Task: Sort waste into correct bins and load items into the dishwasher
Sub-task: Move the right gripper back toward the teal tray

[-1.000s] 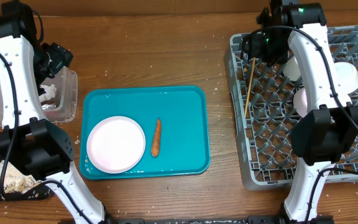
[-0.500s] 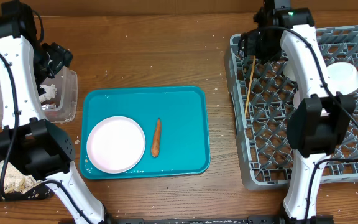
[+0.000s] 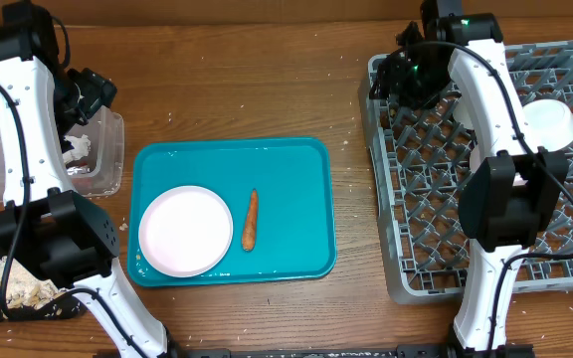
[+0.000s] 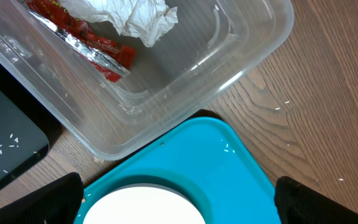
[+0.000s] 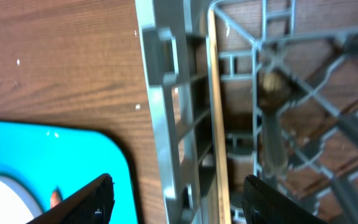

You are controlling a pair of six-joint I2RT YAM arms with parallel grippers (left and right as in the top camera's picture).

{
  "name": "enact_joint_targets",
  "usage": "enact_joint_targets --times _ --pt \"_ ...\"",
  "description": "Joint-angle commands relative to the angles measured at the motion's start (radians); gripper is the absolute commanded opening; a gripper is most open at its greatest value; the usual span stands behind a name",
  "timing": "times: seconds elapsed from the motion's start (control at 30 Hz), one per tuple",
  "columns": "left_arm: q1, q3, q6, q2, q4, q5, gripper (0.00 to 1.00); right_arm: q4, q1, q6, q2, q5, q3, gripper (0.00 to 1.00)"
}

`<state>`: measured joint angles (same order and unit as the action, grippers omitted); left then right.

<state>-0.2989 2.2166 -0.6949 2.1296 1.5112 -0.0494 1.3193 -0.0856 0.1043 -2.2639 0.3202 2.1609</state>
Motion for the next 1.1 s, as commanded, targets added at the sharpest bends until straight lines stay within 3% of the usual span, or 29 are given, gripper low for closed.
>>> enact_joint_targets --times 0.0,0.2,0.3,0.43,0.5,0.57,0.8,1.07 --pt "-0.002 -0.003 0.022 -0.014 -0.001 -0.013 1.0 0.066 0.003 0.0 0.038 0.043 0.09 0.7" --pt "-0.002 -0.003 0.022 -0.014 -0.001 -0.013 1.0 0.121 -0.062 0.023 0.133 0.27 0.198 0.74" --pt "-0.002 -0.003 0.022 -0.014 -0.001 -0.013 1.0 0.172 -0.148 0.187 0.121 0.15 0.184 0.75" --pt "-0.002 -0.003 0.022 -0.014 -0.001 -0.013 1.0 0.213 -0.29 0.271 0.111 -0.007 0.116 0.76" --pt "-0.002 -0.003 0.022 -0.014 -0.001 -0.013 1.0 0.205 -0.383 0.271 0.111 -0.059 0.062 0.83" --pt "-0.002 -0.003 0.022 -0.014 -0.001 -0.013 1.0 0.19 -0.452 0.271 0.111 -0.061 0.029 1.0" --pt "-0.002 -0.003 0.022 -0.014 -0.001 -0.013 1.0 0.14 -0.613 0.27 0.111 -0.061 0.011 1.0" --pt "-0.002 -0.003 0.022 -0.014 -0.001 -0.013 1.0 0.176 -0.594 0.265 0.116 -0.062 0.014 1.0"
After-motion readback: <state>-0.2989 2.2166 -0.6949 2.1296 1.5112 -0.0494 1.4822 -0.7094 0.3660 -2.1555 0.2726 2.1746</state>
